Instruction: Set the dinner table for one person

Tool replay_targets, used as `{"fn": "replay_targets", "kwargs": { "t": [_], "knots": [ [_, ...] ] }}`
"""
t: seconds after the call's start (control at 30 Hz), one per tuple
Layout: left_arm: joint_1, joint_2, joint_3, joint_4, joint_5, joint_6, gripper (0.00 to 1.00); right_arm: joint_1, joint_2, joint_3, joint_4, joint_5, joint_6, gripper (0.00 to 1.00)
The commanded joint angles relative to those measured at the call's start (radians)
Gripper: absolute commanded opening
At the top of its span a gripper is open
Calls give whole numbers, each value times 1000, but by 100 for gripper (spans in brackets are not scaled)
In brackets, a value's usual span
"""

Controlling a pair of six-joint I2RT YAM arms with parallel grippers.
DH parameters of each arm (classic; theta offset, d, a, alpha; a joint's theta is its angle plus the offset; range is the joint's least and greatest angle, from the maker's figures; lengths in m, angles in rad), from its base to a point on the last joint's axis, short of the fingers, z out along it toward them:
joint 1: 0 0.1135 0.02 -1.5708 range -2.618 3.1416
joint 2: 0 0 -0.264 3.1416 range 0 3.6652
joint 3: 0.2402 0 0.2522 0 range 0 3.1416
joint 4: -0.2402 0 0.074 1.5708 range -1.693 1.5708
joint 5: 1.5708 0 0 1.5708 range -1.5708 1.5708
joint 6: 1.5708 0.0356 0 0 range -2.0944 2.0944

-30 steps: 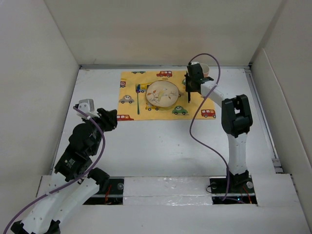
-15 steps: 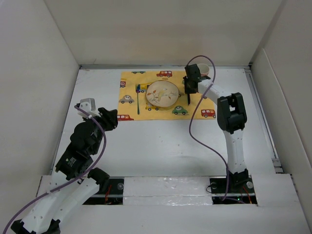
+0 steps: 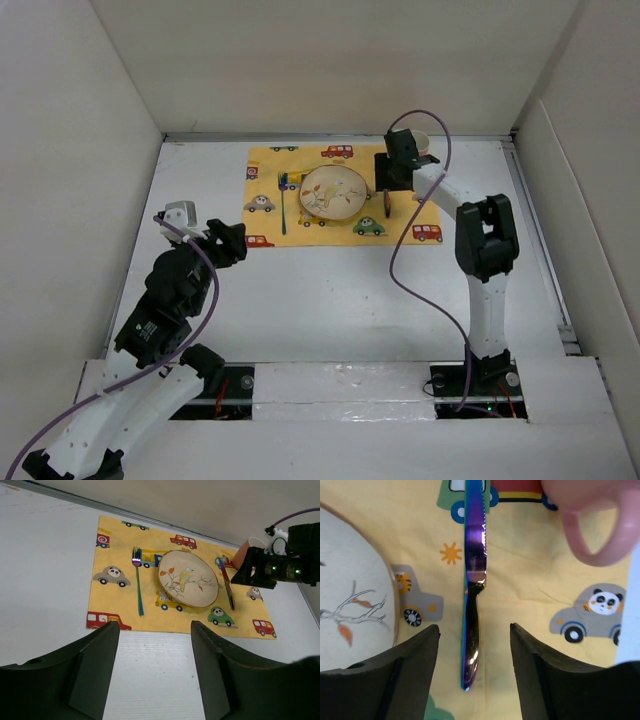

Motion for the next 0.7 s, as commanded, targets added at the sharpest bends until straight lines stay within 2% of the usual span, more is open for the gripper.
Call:
{"fn": "replay_targets", "kwargs": {
  "t": [0.0, 0.13, 0.23, 0.3, 0.33, 0.43, 0.57, 0.67],
  "knots": [
    [3, -5, 7, 40, -19, 8, 57, 11, -159, -29, 66, 8, 0, 66],
    [3, -10, 7, 43, -18, 11, 62, 57, -323, -141, 118, 2, -2, 68],
    [3, -10, 7, 39, -13, 12, 66, 127, -522, -295, 213, 23, -5, 69],
    [3, -13, 10, 35, -11, 14, 68, 190, -700, -391, 261, 90, 2, 70],
    [3, -13, 12, 38, -16, 14, 69, 210, -765, -492, 317, 123, 5, 100],
    [3, -34, 10, 39, -16, 15, 70, 265, -1002, -607, 333, 114, -8, 100],
    [3, -98, 18, 62, -19, 17, 72, 347, -1346, -814, 361, 256, 6, 100],
    [3, -155, 49, 64, -30, 20, 75, 380, -1627, -865, 301, 321, 21, 100]
  ]
}}
